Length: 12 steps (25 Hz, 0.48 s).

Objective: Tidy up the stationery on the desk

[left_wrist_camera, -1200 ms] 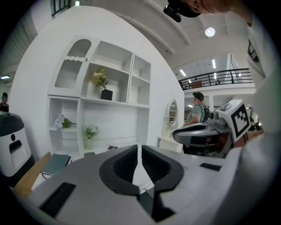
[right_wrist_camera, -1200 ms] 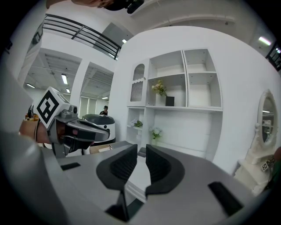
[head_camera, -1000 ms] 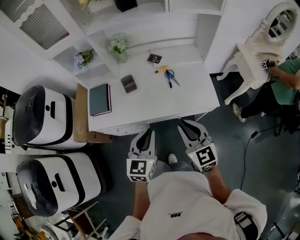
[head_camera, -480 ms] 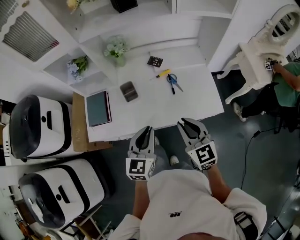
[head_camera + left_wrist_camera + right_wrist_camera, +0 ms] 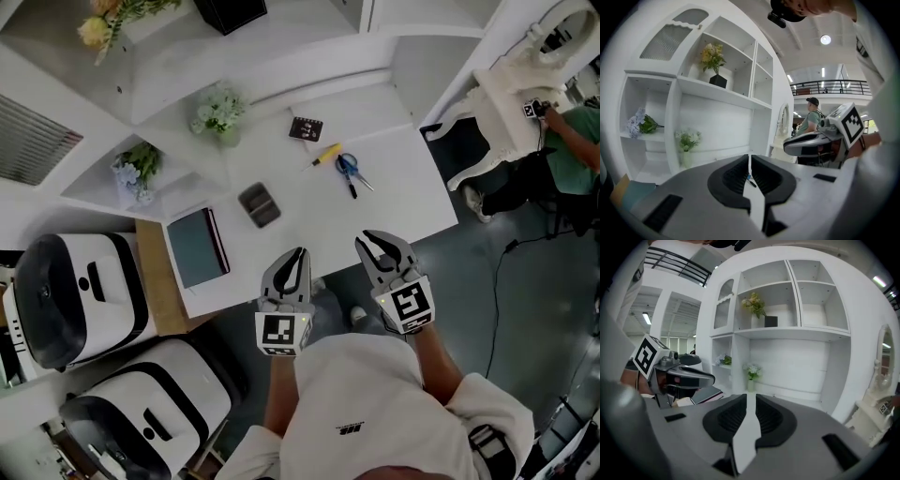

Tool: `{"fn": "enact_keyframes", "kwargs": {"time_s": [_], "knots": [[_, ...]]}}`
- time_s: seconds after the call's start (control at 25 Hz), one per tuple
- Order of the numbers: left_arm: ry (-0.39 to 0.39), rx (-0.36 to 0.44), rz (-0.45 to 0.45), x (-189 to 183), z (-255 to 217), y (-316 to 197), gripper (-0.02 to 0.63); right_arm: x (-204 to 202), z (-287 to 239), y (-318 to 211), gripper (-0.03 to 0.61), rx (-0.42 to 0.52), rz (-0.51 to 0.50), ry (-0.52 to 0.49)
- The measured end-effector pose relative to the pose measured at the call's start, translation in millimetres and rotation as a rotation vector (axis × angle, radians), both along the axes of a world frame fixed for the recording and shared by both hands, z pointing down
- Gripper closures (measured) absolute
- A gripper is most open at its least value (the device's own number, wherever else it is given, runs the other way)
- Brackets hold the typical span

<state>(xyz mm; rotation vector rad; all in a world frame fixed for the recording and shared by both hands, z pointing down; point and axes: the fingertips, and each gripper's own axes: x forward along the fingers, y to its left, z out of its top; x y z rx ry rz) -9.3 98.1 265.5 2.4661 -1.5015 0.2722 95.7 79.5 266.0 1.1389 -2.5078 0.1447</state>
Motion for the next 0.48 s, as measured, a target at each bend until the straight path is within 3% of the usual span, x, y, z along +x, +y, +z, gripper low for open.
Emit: {"fn": "enact_keyframes", "kwargs": {"time_s": [0.48], "knots": [[0.016,-0.084,0.169,-4.4,44.4,-57.3,0.614,-13.5,51.1,-52.8,0.532,-0.103,0.130,0.041]]}}
